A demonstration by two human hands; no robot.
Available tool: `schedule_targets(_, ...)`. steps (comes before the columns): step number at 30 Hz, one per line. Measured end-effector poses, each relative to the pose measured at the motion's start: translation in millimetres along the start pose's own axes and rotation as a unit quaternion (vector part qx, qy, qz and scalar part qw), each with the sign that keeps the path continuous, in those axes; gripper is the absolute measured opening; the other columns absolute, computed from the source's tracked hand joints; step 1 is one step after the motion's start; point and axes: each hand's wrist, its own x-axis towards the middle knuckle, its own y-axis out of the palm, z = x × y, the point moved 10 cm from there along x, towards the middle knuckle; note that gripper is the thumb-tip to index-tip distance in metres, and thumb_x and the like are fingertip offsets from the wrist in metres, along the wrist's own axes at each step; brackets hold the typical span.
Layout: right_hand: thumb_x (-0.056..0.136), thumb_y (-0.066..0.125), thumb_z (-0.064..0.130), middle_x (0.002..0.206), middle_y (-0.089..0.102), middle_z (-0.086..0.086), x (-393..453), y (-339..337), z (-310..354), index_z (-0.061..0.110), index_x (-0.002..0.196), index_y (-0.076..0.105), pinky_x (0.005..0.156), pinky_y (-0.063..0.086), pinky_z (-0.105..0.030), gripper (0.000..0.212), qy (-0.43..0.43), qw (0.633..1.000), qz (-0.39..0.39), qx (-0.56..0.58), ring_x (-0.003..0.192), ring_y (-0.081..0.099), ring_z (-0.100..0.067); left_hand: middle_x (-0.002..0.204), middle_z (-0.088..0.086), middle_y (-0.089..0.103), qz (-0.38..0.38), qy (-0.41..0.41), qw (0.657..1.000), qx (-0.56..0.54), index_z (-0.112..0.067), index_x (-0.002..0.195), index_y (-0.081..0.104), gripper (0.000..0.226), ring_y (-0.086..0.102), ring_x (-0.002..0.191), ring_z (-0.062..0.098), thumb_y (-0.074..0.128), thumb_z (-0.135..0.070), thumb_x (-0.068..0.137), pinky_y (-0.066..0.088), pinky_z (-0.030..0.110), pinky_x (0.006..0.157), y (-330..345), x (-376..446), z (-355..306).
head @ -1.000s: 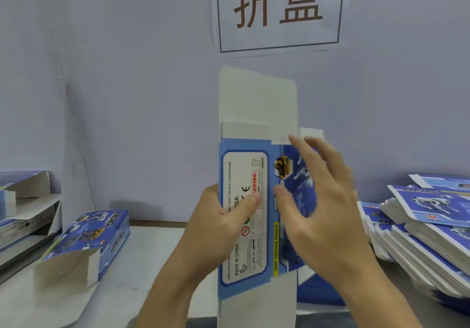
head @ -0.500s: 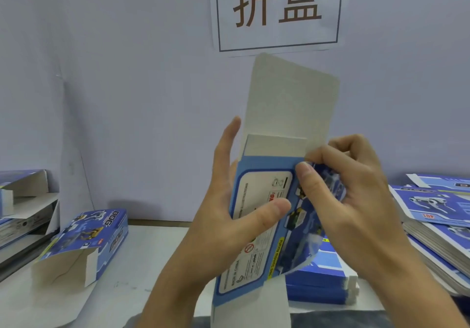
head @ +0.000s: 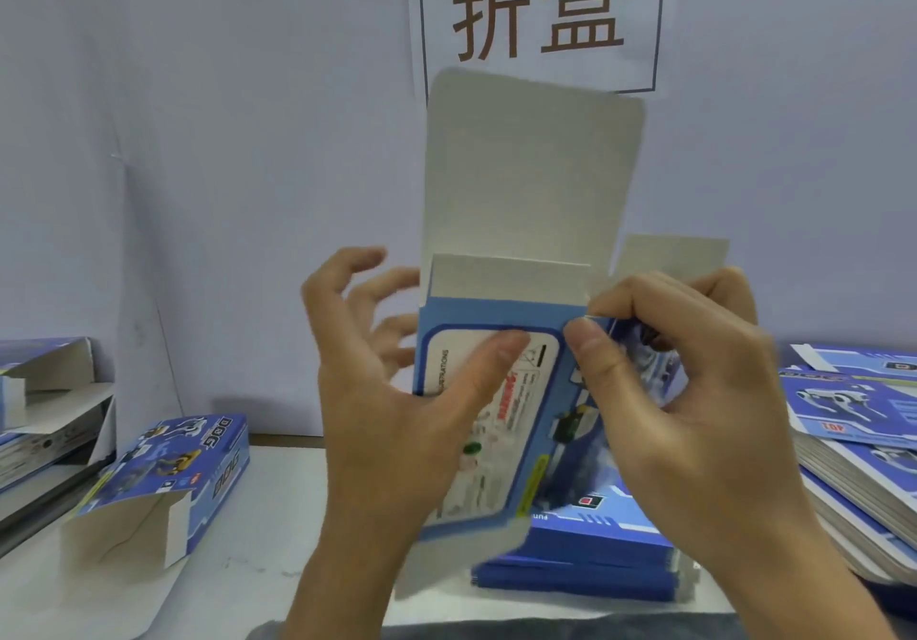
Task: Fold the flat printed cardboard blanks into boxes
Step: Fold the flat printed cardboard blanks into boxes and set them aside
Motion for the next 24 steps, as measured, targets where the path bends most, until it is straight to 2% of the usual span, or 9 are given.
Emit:
schedule_targets(1,0.088,0.062,0.034,0.074,0.058,0.015,0.3,-1.6,-0.1,0.026,0.075,0.062,0.072,0.037,-0.02,0.015,0.0,1.0,-0.018,-0.024,0.084,0.039,-0.01,0.12,-0.029,0.053,-0.041,0.033,0.997,0.056,-0.044,0.119,0.036,0.068,0.068,0.101,0.014,0.081,-0.05,0.07,0.059,0.028,0.076,-5.3,-1.0,-7.0)
schedule_targets(4,0.09,0.062,0.032,0.073,0.057,0.024,-1.5,-0.9,1.4,0.026,0.079,0.065,0.073,0.035,-0.016,0.013,0.006,0.996,-0.055,-0.071,0.083,0.035,-0.012,0.116,-0.018,0.047,-0.101,0.109,0.975,0.167,-0.025,0.131,0.04,0.06,0.056,0.103,0.005,0.072,-0.048,0.086,0.047,0.012,0.081,-2.0,-11.8,-24.9)
schedule_targets(6,0.091,0.062,0.032,0.074,0.057,0.023,-3.6,-0.5,2.7,0.027,0.082,0.066,0.073,0.036,-0.017,0.011,0.011,0.994,-0.074,-0.075,0.085,0.037,-0.013,0.128,-0.012,0.048,-0.072,0.119,0.972,0.189,-0.02,0.144,0.034,0.063,0.053,0.113,0.005,0.06,-0.048,0.094,0.047,0.013,0.09,13.7,-18.1,-27.6)
schedule_targets(8,0.089,0.062,0.032,0.075,0.058,0.024,-4.4,-1.7,0.8,0.029,0.082,0.066,0.074,0.037,-0.019,0.008,0.024,0.994,-0.083,-0.065,0.085,0.037,-0.013,0.147,-0.008,0.037,-0.005,0.076,0.98,0.185,-0.028,0.156,0.011,0.089,0.043,0.132,0.009,0.059,-0.058,0.087,0.046,0.027,0.104,30.2,-19.3,-17.4)
schedule_targets(10,0.087,0.063,0.032,0.074,0.057,0.024,-3.9,0.2,-0.5,0.03,0.082,0.066,0.073,0.037,-0.022,0.007,0.034,0.995,-0.07,-0.059,0.086,0.037,-0.013,0.158,-0.009,0.018,0.072,0.026,0.979,0.19,-0.041,0.154,-0.015,0.111,0.025,0.145,0.008,0.056,-0.068,0.073,0.039,0.038,0.113,44.2,-19.7,-5.2)
schedule_targets(13,0.085,0.063,0.031,0.073,0.057,0.024,-5.4,10.8,4.5,0.028,0.081,0.067,0.073,0.037,-0.02,0.006,0.033,0.997,-0.037,-0.058,0.085,0.038,-0.012,0.159,-0.02,0.002,0.096,-0.016,0.974,0.203,-0.044,0.141,-0.037,0.115,0.007,0.145,-0.007,0.045,-0.076,0.067,0.026,0.03,0.117,43.7,-20.3,9.5)
schedule_targets(16,0.085,0.064,0.031,0.075,0.058,0.022,-8.8,21.2,11.5,0.027,0.081,0.066,0.072,0.033,-0.02,0.006,0.024,0.997,-0.021,-0.075,0.086,0.037,-0.012,0.154,-0.017,0.012,0.082,-0.027,0.974,0.21,-0.037,0.144,-0.032,0.112,0.022,0.143,0.004,0.047,-0.075,0.074,0.03,0.026,0.113,40.0,-19.9,17.1)
schedule_targets(21,0.085,0.062,0.031,0.095,0.06,0.021,-8.6,25.9,5.7,0.032,0.098,0.067,0.078,0.043,-0.019,0.014,0.037,0.999,0.007,-0.022,0.093,0.049,-0.011,0.136,-0.013,0.035,0.055,-0.032,0.978,0.198,-0.028,0.159,0.0,0.114,0.051,0.116,0.009,0.056,-0.071,0.069,0.046,0.011,0.078,33.5,-18.1,22.1)
schedule_targets(24,0.086,0.064,0.031,0.122,0.048,0.01,-7.1,11.8,-4.9,0.038,0.123,0.056,0.088,0.043,-0.015,0.039,0.043,0.999,-0.026,0.003,0.108,0.053,-0.014,0.138,-0.008,0.05,0.058,-0.054,0.99,0.118,-0.025,0.156,0.018,0.114,0.057,0.121,0.012,0.084,-0.049,0.067,0.053,0.025,0.094,25.3,-13.2,32.4)
